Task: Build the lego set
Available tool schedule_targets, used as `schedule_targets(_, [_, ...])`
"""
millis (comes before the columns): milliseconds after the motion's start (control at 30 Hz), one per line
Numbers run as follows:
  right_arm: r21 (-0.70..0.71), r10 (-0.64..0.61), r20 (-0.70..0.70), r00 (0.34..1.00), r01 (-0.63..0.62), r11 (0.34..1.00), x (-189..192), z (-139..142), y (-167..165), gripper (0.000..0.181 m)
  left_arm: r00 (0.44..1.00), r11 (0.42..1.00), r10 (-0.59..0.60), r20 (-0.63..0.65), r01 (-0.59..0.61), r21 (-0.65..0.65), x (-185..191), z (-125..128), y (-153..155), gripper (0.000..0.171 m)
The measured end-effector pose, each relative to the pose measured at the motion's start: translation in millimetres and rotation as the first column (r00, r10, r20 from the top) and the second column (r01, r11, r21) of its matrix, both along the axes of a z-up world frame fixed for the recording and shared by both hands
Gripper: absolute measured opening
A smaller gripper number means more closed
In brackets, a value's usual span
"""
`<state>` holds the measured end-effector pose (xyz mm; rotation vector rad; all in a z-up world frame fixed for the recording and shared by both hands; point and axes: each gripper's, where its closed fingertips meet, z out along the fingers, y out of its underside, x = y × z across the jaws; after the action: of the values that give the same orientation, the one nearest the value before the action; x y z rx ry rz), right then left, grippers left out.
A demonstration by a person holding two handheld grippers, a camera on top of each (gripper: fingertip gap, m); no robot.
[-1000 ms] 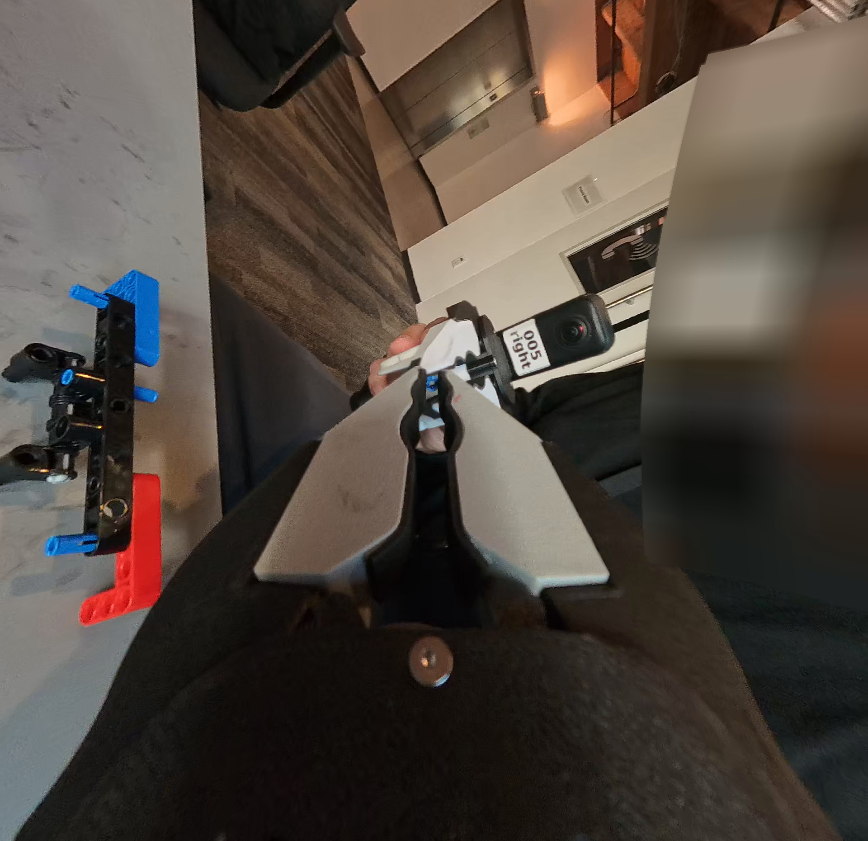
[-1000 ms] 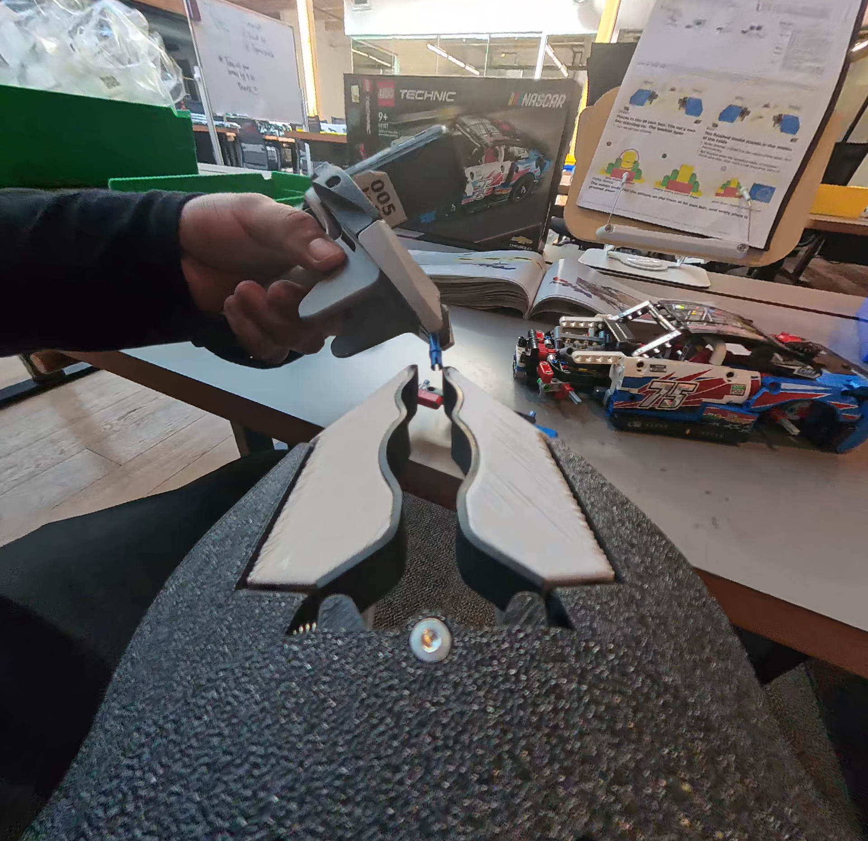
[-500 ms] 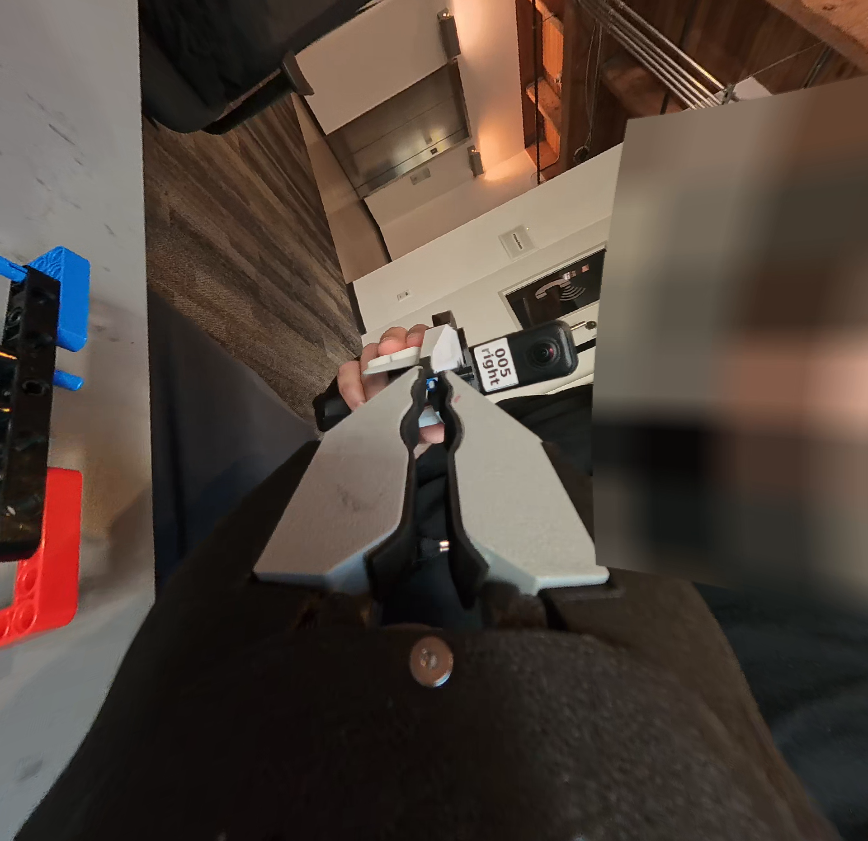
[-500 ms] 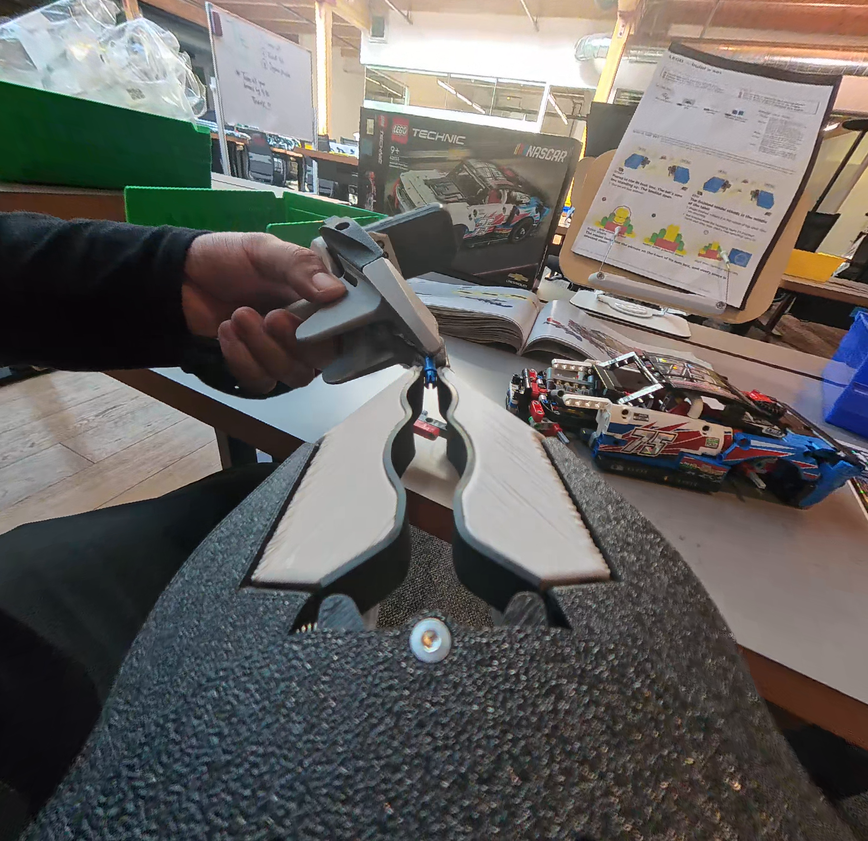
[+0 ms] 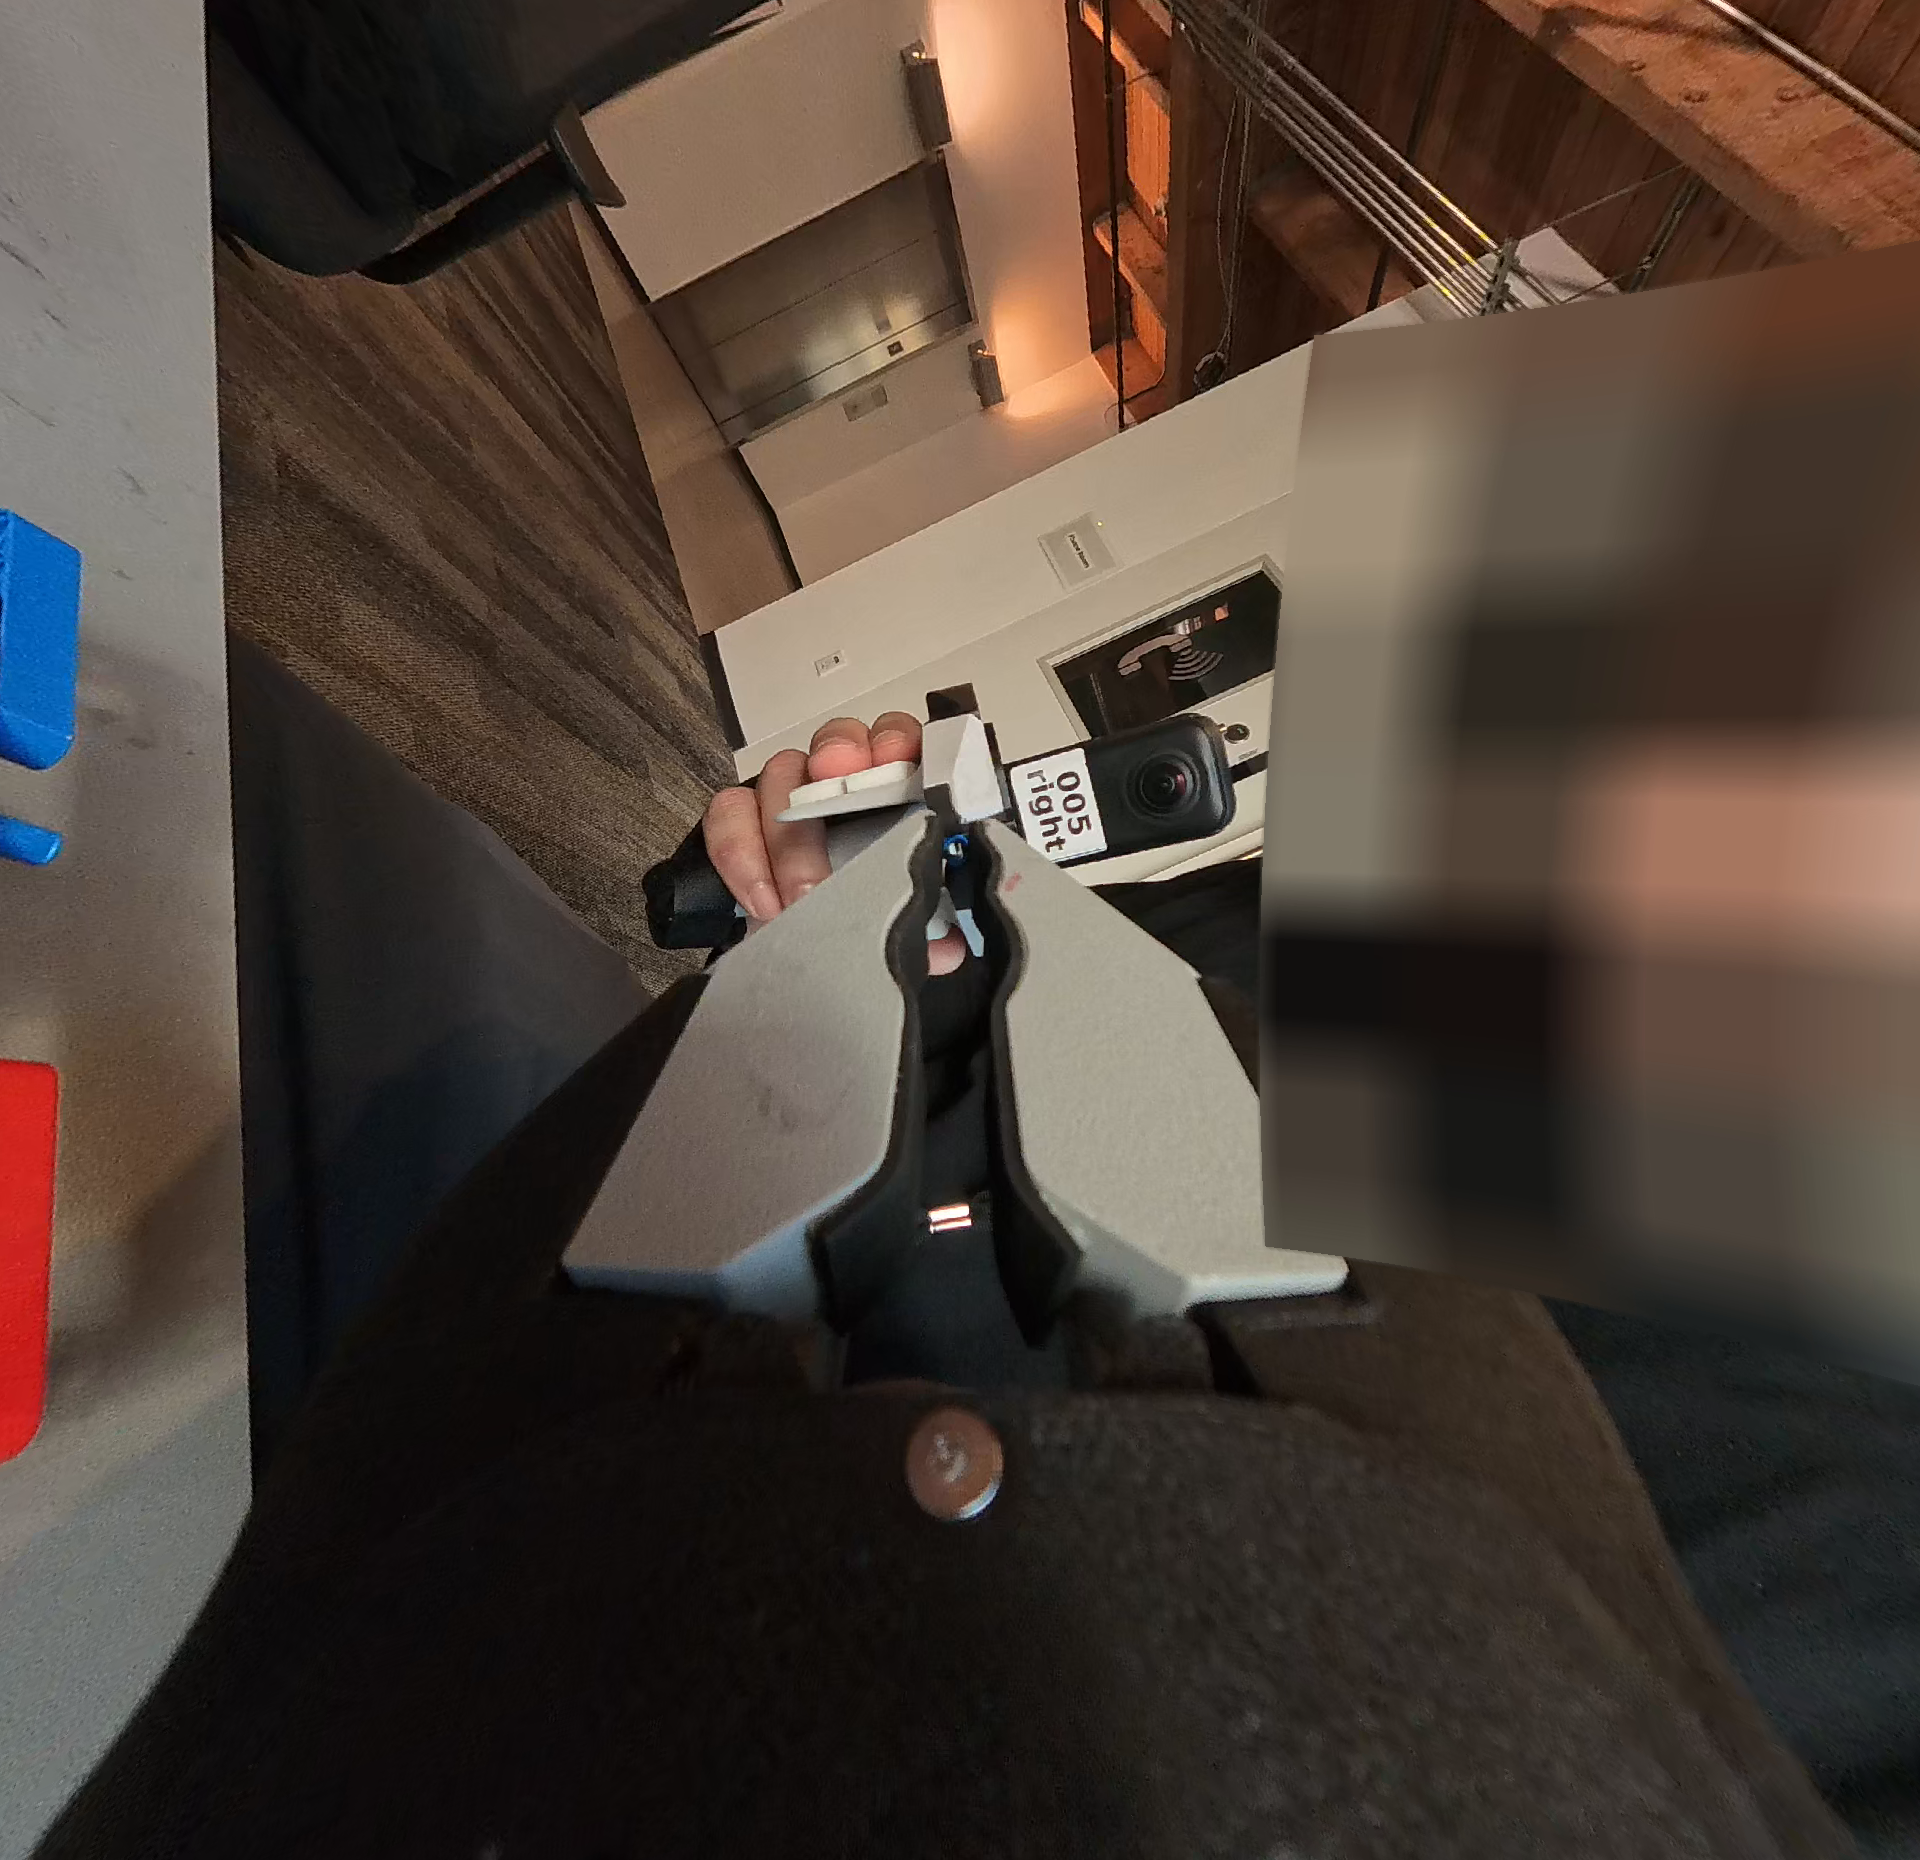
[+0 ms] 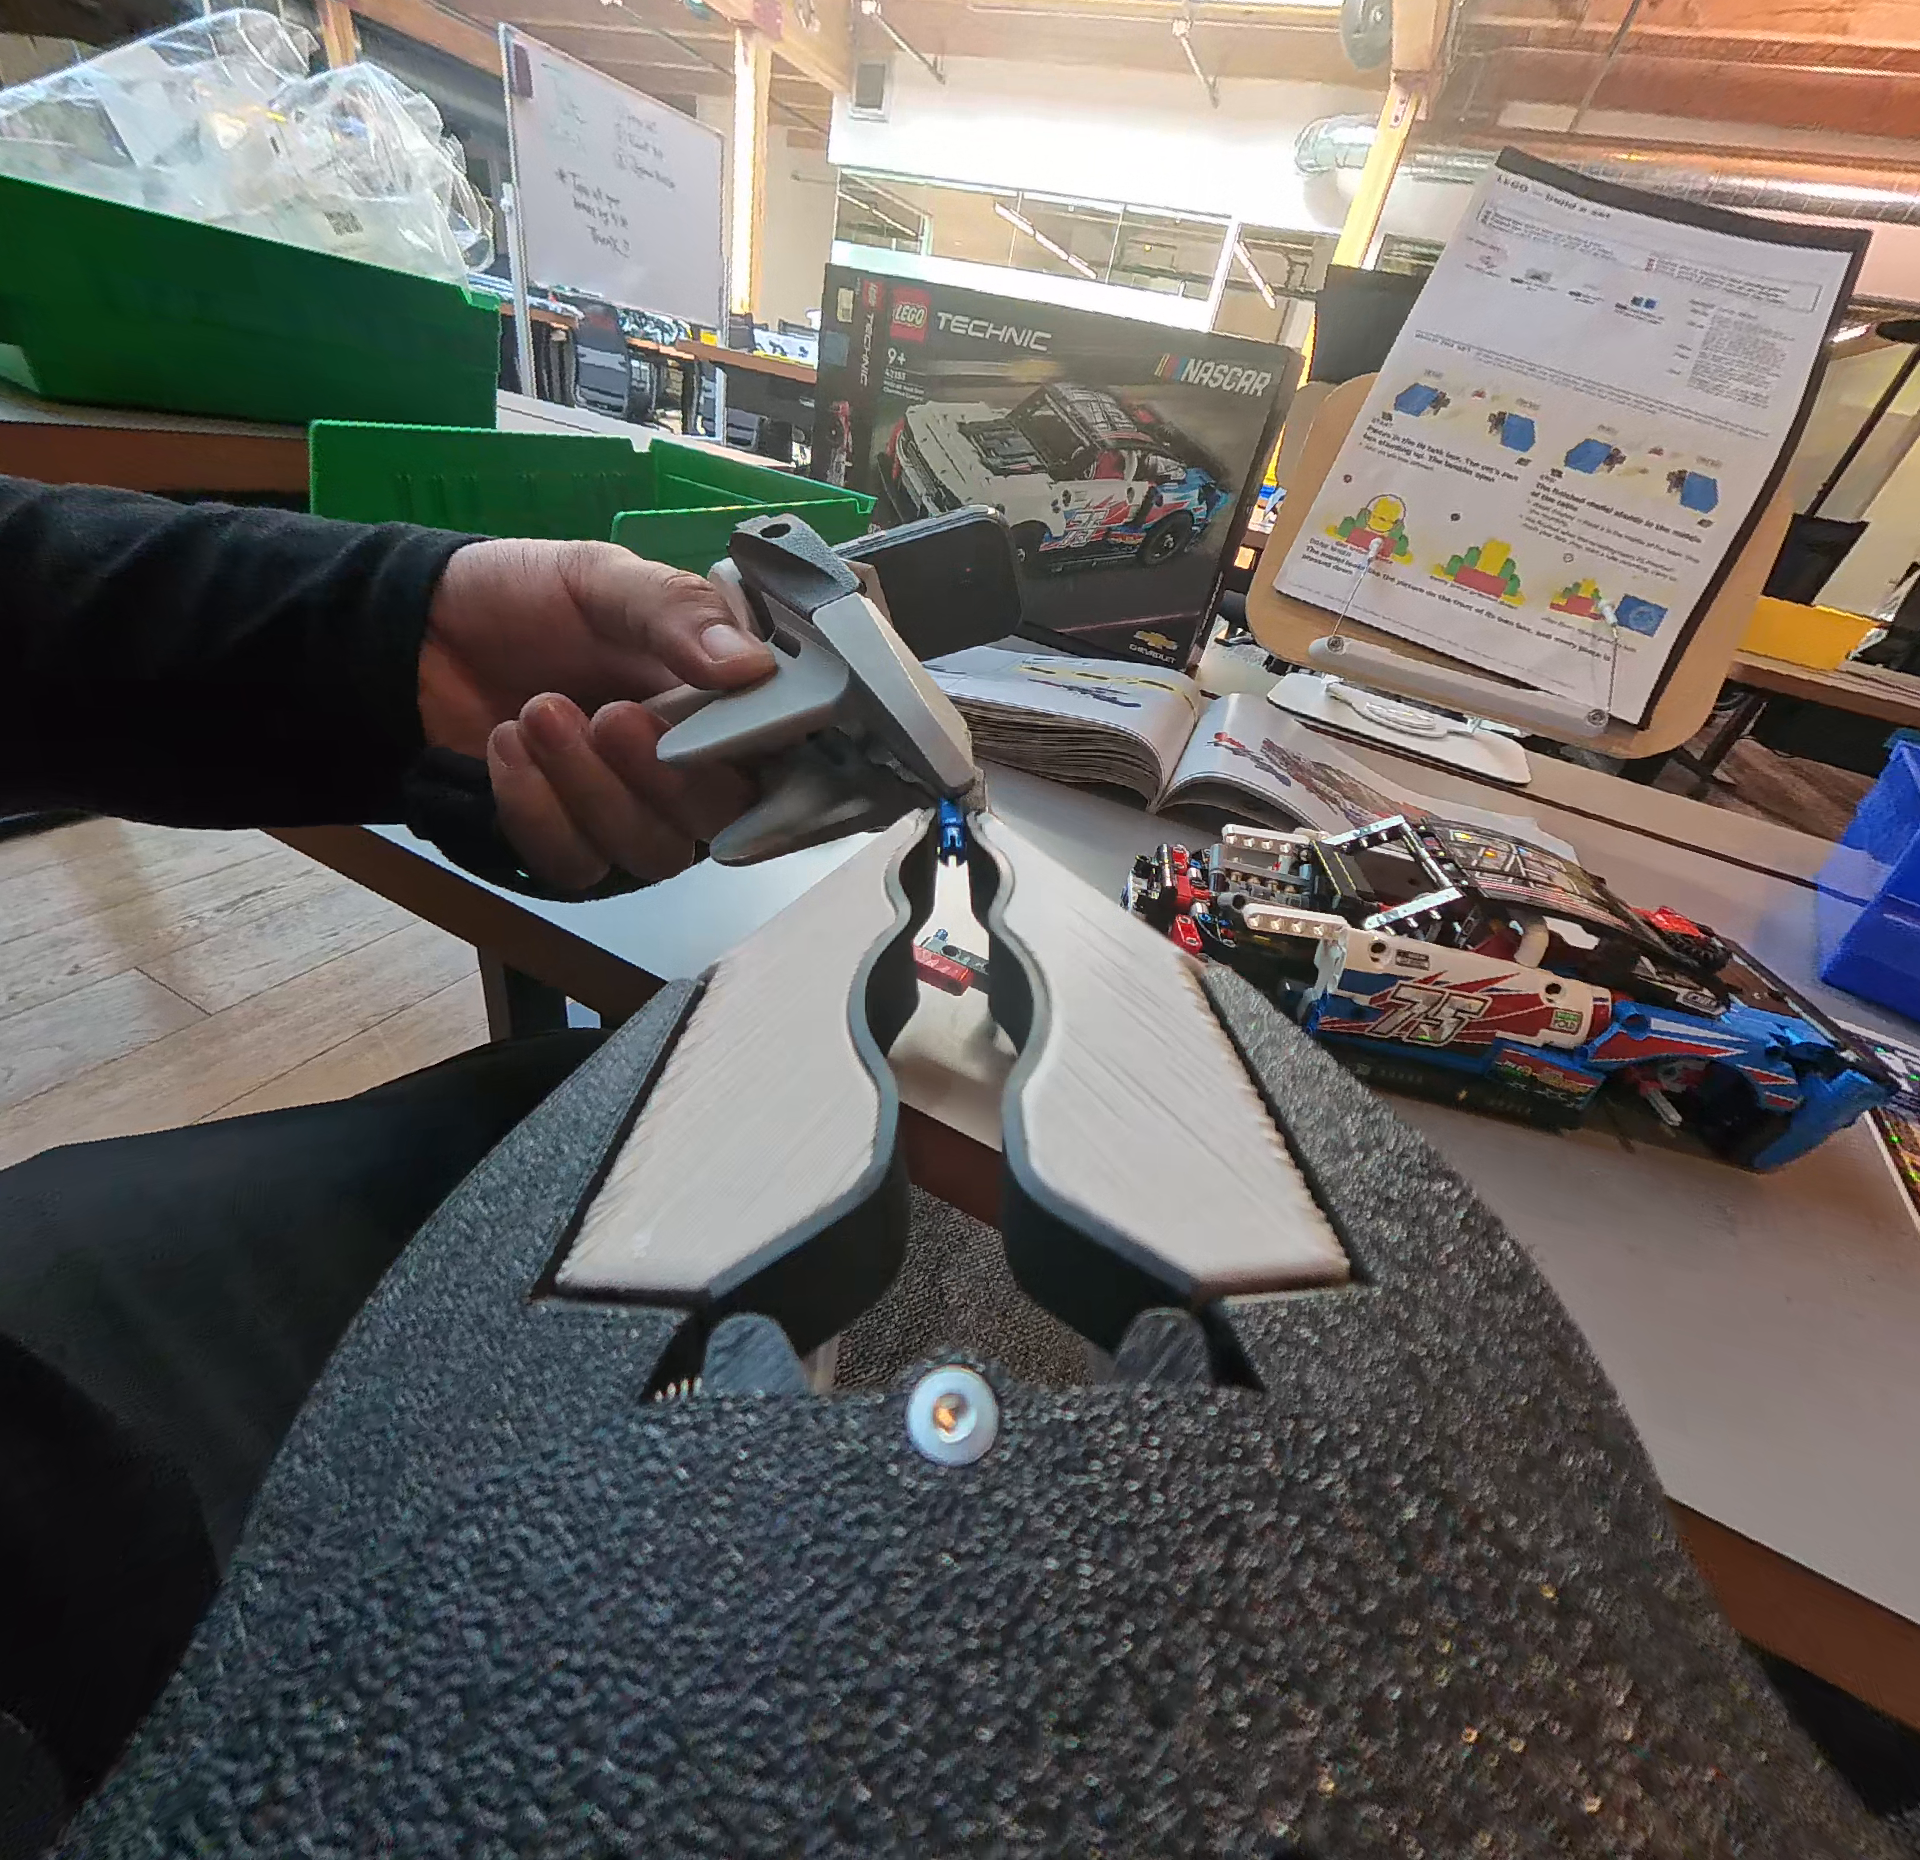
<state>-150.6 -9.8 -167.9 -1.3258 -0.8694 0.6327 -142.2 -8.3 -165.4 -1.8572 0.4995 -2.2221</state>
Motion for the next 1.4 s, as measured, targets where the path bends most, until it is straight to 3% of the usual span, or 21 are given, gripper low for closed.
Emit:
schedule_targets(33, [-0.004,0.002,0.0,1.0,-0.002,1.0,0,0,0,0.004,1.0,1.0,0.0,0.0,0.0,-0.001,0,0,0,0.002])
schedule_targets(200, [-0.067,-0.01,-0.038,0.999,0.007,0.998,0,-5,2,0.004,0.997,0.998,0.019,-0.075,-0.014,0.058,-10,-2,10,0.0])
schedule_targets(267, [-0.198,-0.027,-0.069,0.997,0.013,0.98,0,-22,10,0.004,0.97,0.969,0.121,-0.212,-0.069,0.238,-31,-8,32,0.0])
schedule_targets(300, [-0.259,-0.047,-0.075,0.996,0.026,0.966,1,-34,14,0.004,0.908,0.918,0.198,-0.368,-0.04,0.395,-44,-26,45,0.0])
schedule_targets(333, [-0.306,-0.062,-0.059,0.996,0.041,0.951,0,-49,17,0.004,0.801,0.86,0.289,-0.524,0.023,0.51,-59,-48,59,0.009])
schedule_targets(367, [-0.332,-0.077,-0.029,0.997,0.063,0.941,-1,-63,20,0.004,0.7,0.827,0.326,-0.635,0.115,0.551,-71,-66,66,0.021])
schedule_targets(400, [-0.338,-0.087,-0.001,0.996,0.081,0.938,-3,-73,23,0.003,0.643,0.821,0.302,-0.704,0.201,0.535,-75,-77,63,0.025])
schedule_targets(467, [-0.327,-0.11,0.03,0.993,0.114,0.938,-6,-83,28,0.004,0.625,0.823,0.219,-0.75,0.295,0.486,-67,-86,51,0.032])
schedule_targets(567, [-0.286,-0.17,0.043,0.984,0.175,0.942,-7,-84,38,0.004,0.567,0.783,0.231,-0.791,0.375,0.497,-61,-100,54,0.032])
schedule_targets(700, [-0.282,-0.197,0.041,0.979,0.201,0.938,-15,-88,49,0.004,0.555,0.782,0.225,-0.801,0.387,0.488,-59,-106,67,0.028])
schedule_targets(900, [-0.338,-0.202,0.039,0.979,0.203,0.919,-25,-102,57,0.004,0.608,0.817,0.124,-0.784,0.386,0.428,-54,-107,57,0.02])
schedule_targets(1033, [-0.319,-0.206,0.01,0.979,0.198,0.927,-26,-98,51,0.003,0.626,0.807,0.167,-0.762,0.357,0.47,-52,-99,63,0.019])
schedule_targets(1400, [-0.39,-0.236,-0.067,0.969,0.192,0.9,-21,-103,58,0.004,0.573,0.794,0.144,-0.807,0.419,0.44,-43,-103,61,0.017])
